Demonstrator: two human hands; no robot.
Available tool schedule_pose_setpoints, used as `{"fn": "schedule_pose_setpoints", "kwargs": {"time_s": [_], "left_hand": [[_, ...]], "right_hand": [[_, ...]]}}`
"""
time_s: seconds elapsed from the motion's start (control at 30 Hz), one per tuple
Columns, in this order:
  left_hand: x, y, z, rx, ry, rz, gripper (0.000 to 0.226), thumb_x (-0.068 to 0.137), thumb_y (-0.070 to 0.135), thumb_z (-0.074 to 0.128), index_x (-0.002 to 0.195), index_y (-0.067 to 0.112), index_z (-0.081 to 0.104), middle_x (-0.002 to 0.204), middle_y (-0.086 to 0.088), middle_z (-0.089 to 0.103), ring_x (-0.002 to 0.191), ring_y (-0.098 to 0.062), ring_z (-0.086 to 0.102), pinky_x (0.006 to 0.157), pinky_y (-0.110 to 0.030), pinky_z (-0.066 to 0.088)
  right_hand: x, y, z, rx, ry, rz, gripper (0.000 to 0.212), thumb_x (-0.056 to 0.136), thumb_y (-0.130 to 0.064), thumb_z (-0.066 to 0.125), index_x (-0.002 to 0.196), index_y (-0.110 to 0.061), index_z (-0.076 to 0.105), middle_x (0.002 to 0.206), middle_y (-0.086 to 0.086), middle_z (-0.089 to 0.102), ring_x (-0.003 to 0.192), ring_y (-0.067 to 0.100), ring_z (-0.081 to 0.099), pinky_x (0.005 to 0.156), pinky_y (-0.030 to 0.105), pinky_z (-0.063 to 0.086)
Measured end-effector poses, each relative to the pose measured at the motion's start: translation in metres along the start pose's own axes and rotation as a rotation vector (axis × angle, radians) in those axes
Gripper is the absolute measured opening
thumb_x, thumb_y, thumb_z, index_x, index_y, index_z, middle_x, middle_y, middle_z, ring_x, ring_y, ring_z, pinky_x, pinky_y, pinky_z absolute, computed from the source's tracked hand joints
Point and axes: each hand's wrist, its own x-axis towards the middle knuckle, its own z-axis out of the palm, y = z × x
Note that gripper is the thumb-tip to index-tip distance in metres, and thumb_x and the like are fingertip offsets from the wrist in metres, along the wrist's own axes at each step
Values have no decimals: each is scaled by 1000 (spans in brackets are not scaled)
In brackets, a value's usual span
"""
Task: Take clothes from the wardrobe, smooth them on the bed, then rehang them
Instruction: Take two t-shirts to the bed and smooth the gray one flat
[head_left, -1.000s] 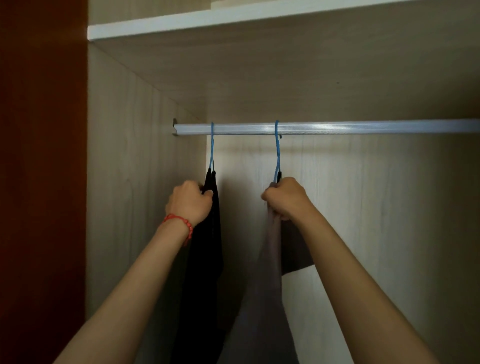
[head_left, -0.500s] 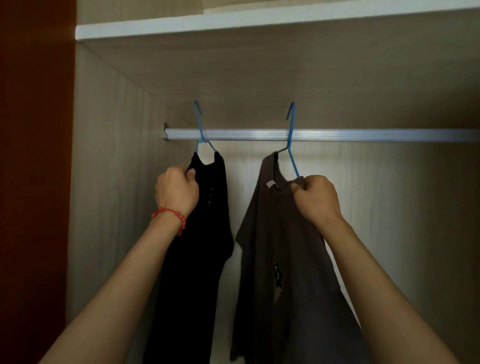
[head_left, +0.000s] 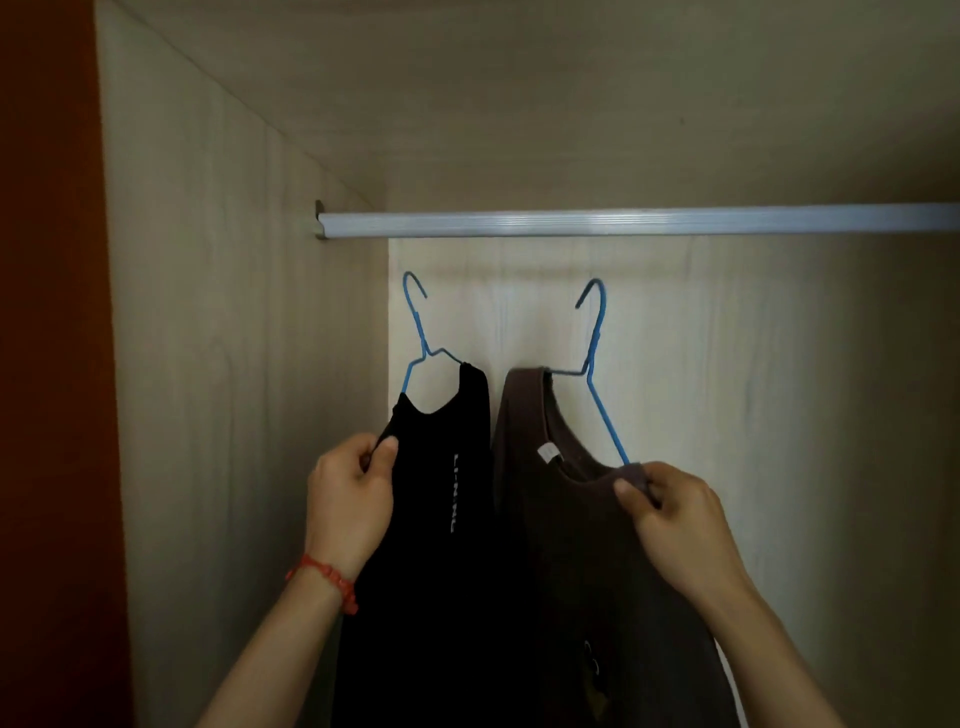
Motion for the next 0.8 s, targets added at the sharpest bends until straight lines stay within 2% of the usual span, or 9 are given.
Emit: {"fn": "schedule_pose_setpoints", "kwargs": {"time_s": [0.07,0.2,0.37,0.47,0.53,0.6,0.7,0.77,0.8], "left_hand": [[-11,-11,0,-28,-15,-46,39,89,14,55,59,-10,45,54,-10,36,54,-17,33,52,-31,26],[-44,-21,-4,-42,-31,-143,39,89,15,53,60,-10,45,55,-9,36,55,-16,32,53,-30,27],[-97,-9,-19,93,47,-188,42,89,17,54,53,4,38,50,-3,29,47,-11,26,43,-25,18],[-131,8,-29,108,118,-287,43,90,18,54,56,-3,39,50,-6,31,45,-15,27,45,-26,18],[-152,23,-35,126,160,-333,41,90,18,54,58,-6,42,49,-7,33,45,-15,28,49,-26,19],[-172,37,-43,188,211,-339,40,90,17,54,56,-1,43,47,-4,33,45,-16,28,49,-28,19],[-196,56,-66,203,242,-363,34,90,17,52,64,-5,52,52,-9,39,48,-18,33,50,-29,24],[-208,69,-85,222,267,-364,30,91,18,52,71,-5,58,55,-11,43,49,-19,37,47,-27,28],[-212,76,-95,252,288,-357,30,91,18,52,72,-4,59,54,-10,45,48,-18,38,45,-23,29]], "right_hand": [[-10,15,8,27,-64,58,8,87,-15,58,81,-16,64,76,3,68,75,17,63,68,31,49],[-25,40,16,70,-179,102,13,88,-15,57,79,-24,61,75,-3,66,73,12,61,62,23,46],[-31,63,15,136,-267,82,10,86,-14,59,80,-17,66,75,-1,67,76,18,62,66,28,47],[-33,72,14,214,-331,65,8,84,-11,61,80,-14,68,74,2,68,77,21,64,64,30,46],[-37,77,15,296,-383,63,8,83,-8,62,78,-12,66,75,4,70,78,22,65,61,26,46],[-42,78,17,384,-427,63,15,83,-5,62,71,-14,63,74,2,70,74,18,65,59,19,47],[-52,68,21,470,-508,57,23,83,-3,61,65,-18,61,62,-11,70,59,-5,61,51,7,42],[-61,59,26,512,-571,52,23,84,-5,60,65,-17,62,60,-18,69,57,-7,61,53,10,45],[-66,55,28,525,-602,48,21,85,-6,60,67,-17,63,62,-16,70,60,-3,62,58,16,49]]}}
